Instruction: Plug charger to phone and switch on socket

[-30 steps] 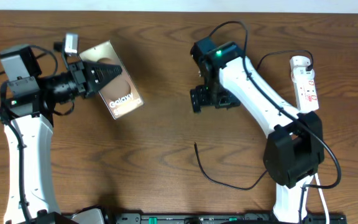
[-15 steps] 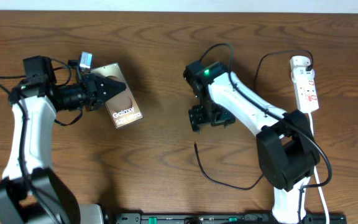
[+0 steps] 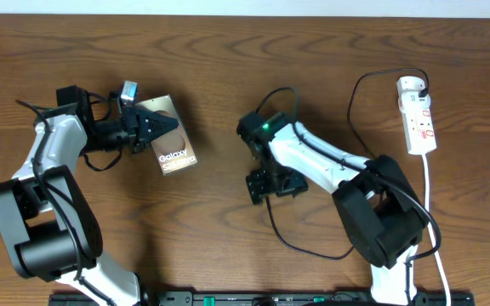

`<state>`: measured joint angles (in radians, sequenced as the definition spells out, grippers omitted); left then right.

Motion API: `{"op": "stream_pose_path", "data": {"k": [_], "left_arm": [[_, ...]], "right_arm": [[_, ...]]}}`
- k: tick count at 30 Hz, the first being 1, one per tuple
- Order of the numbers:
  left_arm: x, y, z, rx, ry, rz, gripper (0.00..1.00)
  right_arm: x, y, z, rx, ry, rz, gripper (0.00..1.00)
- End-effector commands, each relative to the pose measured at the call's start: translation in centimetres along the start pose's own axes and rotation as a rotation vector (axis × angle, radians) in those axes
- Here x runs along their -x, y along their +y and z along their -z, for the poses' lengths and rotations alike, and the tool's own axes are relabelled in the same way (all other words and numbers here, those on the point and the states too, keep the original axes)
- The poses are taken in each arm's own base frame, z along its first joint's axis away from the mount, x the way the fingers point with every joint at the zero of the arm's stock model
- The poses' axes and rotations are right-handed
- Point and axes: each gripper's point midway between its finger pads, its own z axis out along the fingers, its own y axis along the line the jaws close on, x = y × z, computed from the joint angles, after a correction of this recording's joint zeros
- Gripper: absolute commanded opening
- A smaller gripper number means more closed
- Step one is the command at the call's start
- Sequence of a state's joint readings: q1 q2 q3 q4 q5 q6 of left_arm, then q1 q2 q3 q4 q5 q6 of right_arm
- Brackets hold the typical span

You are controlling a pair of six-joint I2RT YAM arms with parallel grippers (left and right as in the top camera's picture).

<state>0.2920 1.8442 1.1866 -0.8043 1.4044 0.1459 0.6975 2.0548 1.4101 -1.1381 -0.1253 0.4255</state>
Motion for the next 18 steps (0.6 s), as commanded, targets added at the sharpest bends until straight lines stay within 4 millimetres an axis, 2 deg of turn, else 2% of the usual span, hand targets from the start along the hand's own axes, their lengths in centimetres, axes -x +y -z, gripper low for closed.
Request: {"op": "stream_pose_path", "data": {"k": [1,9,15,18], "left_arm": [[0.3,-1.4,0.2,-0.061,-0.013,-0.053,0.07],[0.3,-1.4,0.2,-0.060,-0.013,-0.053,0.07],[0.4,-1.4,0.2,-0.060,-0.014,-0.055,0.07],[0.4,-1.4,0.2,-0.060,-0.014,-0.059,0.07]], "right_arm": [[-1.2,1.0,-0.7,0.002,0.020,-0.016,0.81],[-2.4,1.5,-2.9,-0.024,0.022,-0.080,0.73],[-2.5,1.3,-4.0,-0.023,0.010,-0.104,0.69],[-2.1,1.2,-4.1,-0.029,-0.009,-0.103,0.63]]}}
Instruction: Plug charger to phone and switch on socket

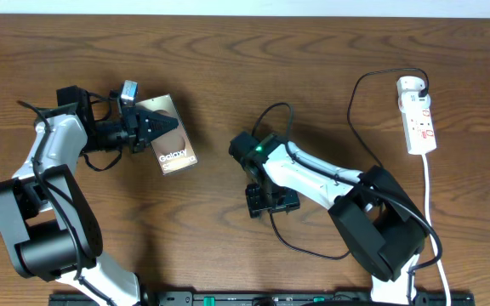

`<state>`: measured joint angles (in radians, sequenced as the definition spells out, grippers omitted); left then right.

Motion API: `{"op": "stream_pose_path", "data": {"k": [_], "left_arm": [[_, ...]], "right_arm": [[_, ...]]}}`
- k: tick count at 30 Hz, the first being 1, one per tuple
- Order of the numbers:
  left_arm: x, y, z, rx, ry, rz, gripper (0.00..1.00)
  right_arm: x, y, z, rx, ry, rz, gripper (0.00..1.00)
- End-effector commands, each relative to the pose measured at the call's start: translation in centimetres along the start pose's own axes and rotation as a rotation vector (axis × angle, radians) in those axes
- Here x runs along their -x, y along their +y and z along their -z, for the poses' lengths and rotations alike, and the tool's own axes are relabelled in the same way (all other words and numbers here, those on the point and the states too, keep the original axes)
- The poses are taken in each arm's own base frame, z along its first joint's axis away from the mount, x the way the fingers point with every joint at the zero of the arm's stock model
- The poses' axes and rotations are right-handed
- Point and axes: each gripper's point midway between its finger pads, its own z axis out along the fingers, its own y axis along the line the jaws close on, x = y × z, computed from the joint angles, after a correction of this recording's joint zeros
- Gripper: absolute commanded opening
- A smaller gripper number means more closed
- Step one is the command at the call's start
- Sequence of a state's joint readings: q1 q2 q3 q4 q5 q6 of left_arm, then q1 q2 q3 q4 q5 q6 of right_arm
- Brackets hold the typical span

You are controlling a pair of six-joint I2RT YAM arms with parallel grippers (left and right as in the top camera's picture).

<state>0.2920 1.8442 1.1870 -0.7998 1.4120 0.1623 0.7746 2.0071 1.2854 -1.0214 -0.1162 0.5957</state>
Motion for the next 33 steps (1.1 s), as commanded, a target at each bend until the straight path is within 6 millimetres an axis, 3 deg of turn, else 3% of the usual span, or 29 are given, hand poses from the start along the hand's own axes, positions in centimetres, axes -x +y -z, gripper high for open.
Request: {"op": "stream_pose_path", "data": {"k": [1,7,13,33], "left_arm": [[0.36,-1.21,0.24,-0.052,-0.013,-0.038,0.07],[0.36,-1.21,0.24,-0.052,-0.013,-0.038,0.07],[0.36,-1.21,0.24,-0.052,-0.013,-0.037,0.07],[0.30,-0.91,0.22,-0.034,-0.011,-0.034,0.07]], "right_arm": [[-0.40,-0.30,-2.17,-0.026,0.024,-0.014,0.61],[-0.37,-0.27,-2.17,-0.025,0.023,-0.014,0.48],[-0.39,-0.27,-2.17,-0.025,0.024,-0.014,0.29],[-0.38,-0.27,-2.17,-0.025,0.023,-0.014,0.09]]}}
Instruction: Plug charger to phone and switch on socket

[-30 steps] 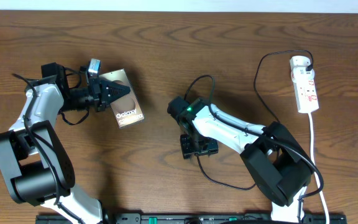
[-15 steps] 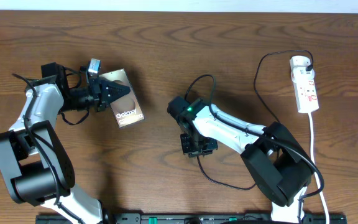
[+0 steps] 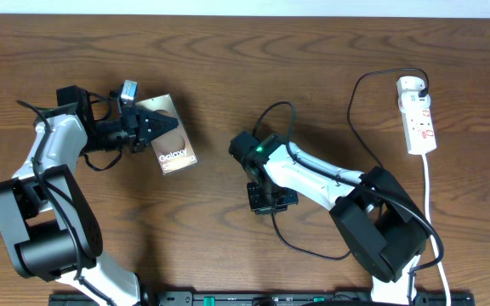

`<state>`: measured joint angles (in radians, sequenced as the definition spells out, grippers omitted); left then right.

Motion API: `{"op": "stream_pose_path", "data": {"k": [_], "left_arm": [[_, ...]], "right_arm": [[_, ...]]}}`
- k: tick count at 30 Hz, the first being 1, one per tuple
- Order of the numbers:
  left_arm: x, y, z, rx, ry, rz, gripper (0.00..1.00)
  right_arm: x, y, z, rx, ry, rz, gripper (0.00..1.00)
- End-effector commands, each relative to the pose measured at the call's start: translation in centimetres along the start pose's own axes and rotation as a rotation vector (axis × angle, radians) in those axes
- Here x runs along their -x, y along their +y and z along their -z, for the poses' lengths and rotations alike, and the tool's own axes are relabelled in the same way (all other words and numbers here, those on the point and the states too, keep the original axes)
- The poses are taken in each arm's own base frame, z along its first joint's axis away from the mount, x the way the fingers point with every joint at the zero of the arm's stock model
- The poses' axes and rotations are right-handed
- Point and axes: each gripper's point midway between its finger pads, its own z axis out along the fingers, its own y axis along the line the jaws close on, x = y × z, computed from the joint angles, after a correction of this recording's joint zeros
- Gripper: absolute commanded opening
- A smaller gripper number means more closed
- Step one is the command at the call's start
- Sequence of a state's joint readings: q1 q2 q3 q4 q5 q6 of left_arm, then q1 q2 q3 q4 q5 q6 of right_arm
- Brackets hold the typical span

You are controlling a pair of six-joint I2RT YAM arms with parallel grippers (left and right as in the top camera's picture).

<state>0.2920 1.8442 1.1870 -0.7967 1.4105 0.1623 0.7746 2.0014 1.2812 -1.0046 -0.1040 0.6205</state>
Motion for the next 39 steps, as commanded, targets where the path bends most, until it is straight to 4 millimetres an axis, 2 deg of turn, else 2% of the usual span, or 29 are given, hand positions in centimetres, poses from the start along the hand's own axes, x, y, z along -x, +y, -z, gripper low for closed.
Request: {"op": "stream_pose_path", "data": {"k": [1,5,13,18,21,23,26,28,31,35,39], "left_arm": [[0.3,-0.9,0.2,-0.036,-0.010,-0.031,0.07],[0.3,-0.9,0.2,-0.036,-0.010,-0.030,0.07],[0.3,-0.9,0.2,-0.036,-0.010,-0.031,0.07],[0.3,-0.9,0.2,-0.036,-0.011,-0.034,0.07],[0.4,-0.9,0.4,-0.036,-0.016,-0.034,0.07],[0.5,-0.9,0.6,-0.038,-0.024,-0.032,0.07],[0.7,-1.0,1.1,-0.048,-0.037,-0.026,0.07],[0.9,-1.2,1.4,-0.066,-0.048,-0.025,0.07],[1.2,-1.6,1.8,-0.093,-0.064,-0.025,0.08],[1.3,-1.7,2.2,-0.104,-0.077,-0.023,0.07],[1.5,-2.1,2.4,-0.125,-0.083,-0.041,0.07]], "right_arm": [[-0.8,-0.3,-2.2,-0.026,0.045,0.009,0.08],[-0.8,-0.3,-2.2,-0.026,0.045,0.009,0.01],[-0.7,-0.3,-2.2,-0.023,0.045,0.006,0.01],[0.3,-0.7,-0.9,0.035,0.063,0.016,0.01],[1.6,-0.9,1.0,0.124,0.068,0.033,0.01],[2.8,-0.5,3.1,0.260,0.073,0.062,0.01],[3.9,1.1,7.0,0.554,0.073,0.163,0.01],[4.4,2.3,10.7,0.818,0.031,0.289,0.01],[4.2,2.2,14.7,1.065,-0.063,0.450,0.01],[3.2,0.5,15.4,1.109,-0.150,0.613,0.01],[2.2,0.2,15.4,1.115,-0.158,0.679,0.01]]}}
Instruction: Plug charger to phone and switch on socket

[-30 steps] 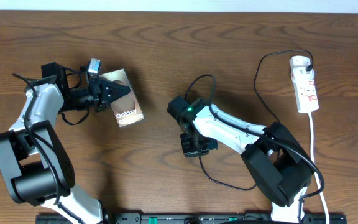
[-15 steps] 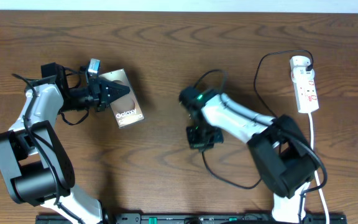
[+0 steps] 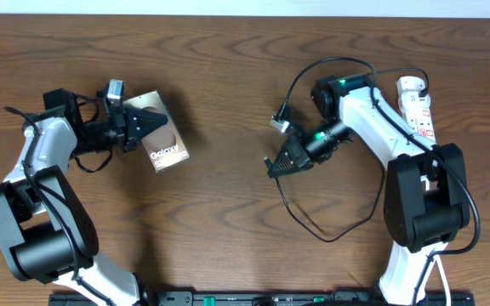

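The gold Galaxy phone (image 3: 165, 146) lies at the left of the table, tilted. My left gripper (image 3: 139, 124) is shut on its upper end. My right gripper (image 3: 274, 167) hangs mid-table and points left toward the phone, well apart from it. It is shut on the end of the black charger cable (image 3: 320, 240), whose plug is too small to make out. The cable loops down toward the front edge and back up behind the right arm. The white socket strip (image 3: 418, 116) lies at the far right.
The strip's white lead (image 3: 433, 212) runs down the right edge toward the front. The right arm's own thin black wire (image 3: 330, 60) arches above its wrist. Bare wood lies between the phone and the right gripper.
My right gripper has moved from low at mid-table up and to the right, now pointing left with the cable end in it. The left gripper and the phone have shifted slightly left.
The left gripper stayed on the phone's upper end throughout. The right gripper stood low over the cable end at mid-table in all three earlier moments, shifting a little. Now it holds that end higher, turned toward the phone, and the phone sits slightly further left.
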`<state>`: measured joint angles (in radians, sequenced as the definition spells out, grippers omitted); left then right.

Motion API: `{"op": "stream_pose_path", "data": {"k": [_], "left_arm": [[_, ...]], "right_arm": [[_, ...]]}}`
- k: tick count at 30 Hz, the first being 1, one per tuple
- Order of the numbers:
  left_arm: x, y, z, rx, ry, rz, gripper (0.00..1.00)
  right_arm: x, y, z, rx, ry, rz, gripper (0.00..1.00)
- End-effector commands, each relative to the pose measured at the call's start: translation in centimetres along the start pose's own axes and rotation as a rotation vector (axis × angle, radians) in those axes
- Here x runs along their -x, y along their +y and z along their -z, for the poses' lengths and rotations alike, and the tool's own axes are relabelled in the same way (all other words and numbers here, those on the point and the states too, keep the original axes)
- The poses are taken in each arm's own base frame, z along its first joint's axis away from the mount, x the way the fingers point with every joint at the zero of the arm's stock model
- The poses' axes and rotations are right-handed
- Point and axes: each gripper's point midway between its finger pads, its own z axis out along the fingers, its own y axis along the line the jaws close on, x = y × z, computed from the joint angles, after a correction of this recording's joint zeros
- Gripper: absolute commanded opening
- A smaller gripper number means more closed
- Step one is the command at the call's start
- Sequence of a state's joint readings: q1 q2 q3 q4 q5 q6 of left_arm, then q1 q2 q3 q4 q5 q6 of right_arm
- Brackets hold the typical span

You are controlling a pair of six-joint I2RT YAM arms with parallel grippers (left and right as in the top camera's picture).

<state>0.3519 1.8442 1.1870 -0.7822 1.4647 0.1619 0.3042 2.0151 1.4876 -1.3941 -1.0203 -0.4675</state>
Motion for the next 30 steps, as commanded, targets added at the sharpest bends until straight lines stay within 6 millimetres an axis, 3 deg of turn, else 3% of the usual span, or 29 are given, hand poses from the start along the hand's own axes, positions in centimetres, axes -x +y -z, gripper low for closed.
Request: {"op": "stream_pose_path", "data": {"k": [1,8,12,22,26,30], "left_arm": [[0.4,-1.8,0.3,-0.086,-0.017,-0.037,0.07],[0.5,-2.0,0.3,-0.099,-0.018,-0.036,0.08],[0.5,-2.1,0.3,-0.106,-0.018,-0.036,0.07],[0.5,-2.1,0.3,-0.106,-0.018,-0.036,0.08],[0.5,-2.1,0.3,-0.106,-0.018,-0.036,0.07],[0.5,-2.1,0.3,-0.104,-0.018,-0.037,0.07]], "right_arm": [[0.8,1.7,0.2,0.085,-0.056,0.243,0.01],[2.7,3.2,-0.5,0.192,-0.139,0.320,0.01],[3.3,3.1,-1.6,0.247,-0.144,0.308,0.01],[3.1,1.3,-5.6,0.330,-0.066,0.157,0.01],[2.5,-1.5,-5.8,0.184,0.010,0.023,0.01],[2.6,-1.7,-5.6,0.178,0.004,0.017,0.01]]}}
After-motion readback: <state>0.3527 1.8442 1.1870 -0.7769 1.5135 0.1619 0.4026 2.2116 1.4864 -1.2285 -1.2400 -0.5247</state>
